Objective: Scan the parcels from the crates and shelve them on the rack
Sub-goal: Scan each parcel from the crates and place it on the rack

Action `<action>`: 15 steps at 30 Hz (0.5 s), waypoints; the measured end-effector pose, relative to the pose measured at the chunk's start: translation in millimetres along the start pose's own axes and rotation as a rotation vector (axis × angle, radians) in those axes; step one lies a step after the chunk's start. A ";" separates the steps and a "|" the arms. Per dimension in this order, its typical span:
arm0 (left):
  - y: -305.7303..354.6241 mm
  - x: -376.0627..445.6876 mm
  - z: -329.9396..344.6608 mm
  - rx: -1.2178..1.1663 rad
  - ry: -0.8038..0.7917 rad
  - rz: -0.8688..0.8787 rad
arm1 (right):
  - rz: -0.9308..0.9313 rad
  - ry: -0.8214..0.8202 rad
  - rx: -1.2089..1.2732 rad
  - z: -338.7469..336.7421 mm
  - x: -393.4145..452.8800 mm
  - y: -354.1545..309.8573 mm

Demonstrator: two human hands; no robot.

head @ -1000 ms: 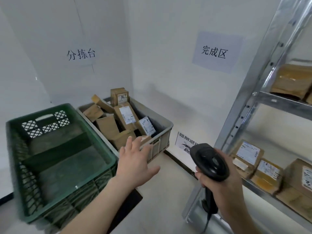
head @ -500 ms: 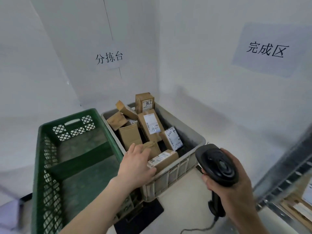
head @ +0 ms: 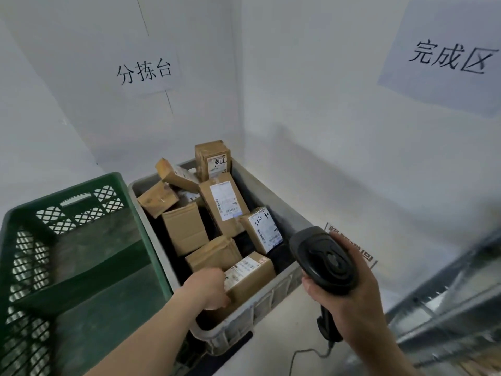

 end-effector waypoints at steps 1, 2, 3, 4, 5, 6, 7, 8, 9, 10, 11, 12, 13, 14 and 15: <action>-2.5 6.2 3.7 0.003 -0.036 -0.009 | 0.012 0.006 -0.009 0.0 2.1 3.2; -5.2 11.4 7.3 0.002 -0.061 -0.015 | 0.024 0.015 -0.016 -0.2 3.8 7.1; -7.6 14.6 9.8 -0.006 -0.078 -0.021 | 0.034 0.029 -0.021 0.1 5.1 10.7; -9.7 19.0 11.8 -0.020 -0.086 -0.021 | 0.042 0.047 -0.025 0.6 6.2 14.3; -10.8 23.0 12.5 -0.039 -0.089 -0.020 | 0.052 0.064 -0.028 1.4 7.1 18.1; -11.1 26.9 12.7 -0.062 -0.092 -0.014 | 0.065 0.072 -0.027 3.3 8.2 20.9; -10.7 29.2 12.5 -0.086 -0.101 -0.013 | 0.077 0.076 -0.023 6.2 9.4 22.1; -10.2 31.7 13.1 -0.111 -0.115 -0.016 | 0.086 0.077 -0.017 9.0 10.7 23.0; -9.3 33.6 12.9 -0.137 -0.130 -0.019 | 0.090 0.077 -0.014 11.6 12.4 23.2; -9.0 35.9 12.4 -0.161 -0.135 -0.016 | 0.092 0.079 -0.018 14.0 14.1 23.4; -8.7 37.3 9.3 -0.176 -0.131 -0.012 | 0.093 0.083 -0.029 15.9 15.5 22.7; -7.5 37.2 2.6 -0.176 -0.108 0.004 | 0.093 0.090 -0.039 17.3 16.7 21.9; -4.9 35.1 -8.3 -0.149 -0.064 0.033 | 0.091 0.094 -0.048 18.6 17.7 20.7; -2.0 32.9 -22.0 -0.103 0.000 0.074 | 0.084 0.098 -0.059 20.0 19.1 19.6; 1.4 29.2 -38.2 -0.053 0.074 0.120 | 0.075 0.101 -0.073 21.0 20.5 18.6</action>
Point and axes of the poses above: each hand's wrist, its own x-axis towards the middle knuckle, its own z-axis out of the palm, y = z × x, the point moved 5 cm from there along x, towards the middle knuckle, and after that the axes turned 9 degrees about -y, right-handed, at the moved point
